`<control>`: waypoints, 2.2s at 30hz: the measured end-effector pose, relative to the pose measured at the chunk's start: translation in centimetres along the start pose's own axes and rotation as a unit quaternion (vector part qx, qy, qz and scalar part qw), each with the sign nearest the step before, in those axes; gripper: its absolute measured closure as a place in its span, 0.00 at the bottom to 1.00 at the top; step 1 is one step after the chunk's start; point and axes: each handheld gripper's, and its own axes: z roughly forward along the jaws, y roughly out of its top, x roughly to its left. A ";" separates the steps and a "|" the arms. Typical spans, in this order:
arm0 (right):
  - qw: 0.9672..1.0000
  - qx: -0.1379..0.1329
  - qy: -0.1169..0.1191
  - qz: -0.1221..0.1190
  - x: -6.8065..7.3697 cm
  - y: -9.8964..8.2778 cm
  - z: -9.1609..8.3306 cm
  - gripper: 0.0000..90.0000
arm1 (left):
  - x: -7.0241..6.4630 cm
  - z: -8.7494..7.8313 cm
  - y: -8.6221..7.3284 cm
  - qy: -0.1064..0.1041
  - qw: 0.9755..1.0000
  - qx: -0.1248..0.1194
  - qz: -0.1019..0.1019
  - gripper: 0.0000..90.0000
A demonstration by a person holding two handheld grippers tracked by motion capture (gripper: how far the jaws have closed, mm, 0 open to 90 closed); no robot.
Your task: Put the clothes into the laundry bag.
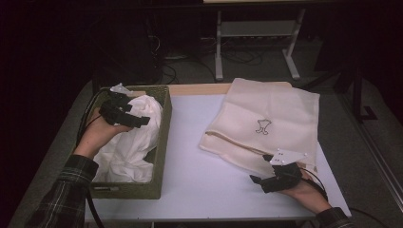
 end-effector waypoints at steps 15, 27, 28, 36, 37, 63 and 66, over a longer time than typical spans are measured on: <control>1.000 0.001 0.000 0.001 0.0 0.0 0.0 0.15 | 2.5 0.1 -2.9 0.034 0.999 0.032 -0.026 0.13; 1.000 0.004 0.004 0.001 0.0 0.0 0.1 0.15 | 3.0 1.5 -4.4 0.027 0.998 0.052 -0.036 0.13; 1.000 0.003 0.005 0.001 0.1 0.0 0.1 0.15 | 3.0 1.7 -4.5 0.025 0.998 0.053 -0.039 0.13; 1.000 0.003 0.008 0.002 0.1 0.0 0.1 0.15 | 3.3 3.0 -5.4 0.022 0.996 0.074 -0.043 0.11; 1.000 0.003 0.008 0.001 0.1 0.0 0.2 0.15 | 3.3 3.1 -5.5 0.020 0.996 0.076 -0.044 0.11; 1.000 0.006 0.012 -0.001 0.2 0.0 0.4 0.14 | 1.6 7.3 -6.5 -0.023 0.989 0.149 -0.004 0.10; 1.000 0.007 0.013 -0.002 0.2 0.0 0.4 0.14 | 1.7 7.9 -6.7 -0.024 0.987 0.156 -0.004 0.10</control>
